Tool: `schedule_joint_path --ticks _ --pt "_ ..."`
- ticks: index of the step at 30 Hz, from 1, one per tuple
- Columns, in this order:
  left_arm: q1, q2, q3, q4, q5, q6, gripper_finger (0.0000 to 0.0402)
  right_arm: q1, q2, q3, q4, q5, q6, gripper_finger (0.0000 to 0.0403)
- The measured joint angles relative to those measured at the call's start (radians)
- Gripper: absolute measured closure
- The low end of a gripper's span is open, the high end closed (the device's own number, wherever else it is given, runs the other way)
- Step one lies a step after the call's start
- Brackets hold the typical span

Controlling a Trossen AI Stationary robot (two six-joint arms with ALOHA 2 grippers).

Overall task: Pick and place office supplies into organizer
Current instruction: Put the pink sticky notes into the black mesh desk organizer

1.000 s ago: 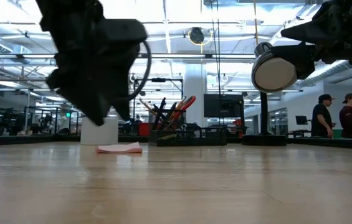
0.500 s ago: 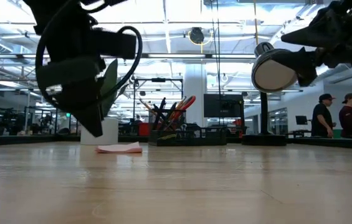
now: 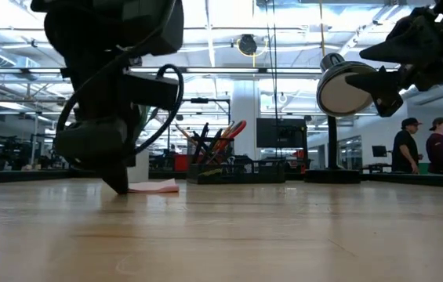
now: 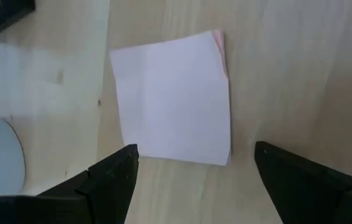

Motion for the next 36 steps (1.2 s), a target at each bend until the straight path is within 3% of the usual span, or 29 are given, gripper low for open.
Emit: schedule_joint_path --ticks 22,26,36 --pt "0.109 0.032 0.002 0.051 0.115 0.128 0.0085 0.0 0.028 0.0 0.024 0.006 -0.026 0.0193" --pt "0.121 0.034 0.002 0.062 0.121 0.134 0.013 0.0 0.028 0.0 0.023 0.005 -0.026 0.0193" --pt "0.093 0.036 0.001 0.092 0.135 0.128 0.0296 0.0 0.03 0.0 0.01 0.005 -0.026 0.0193"
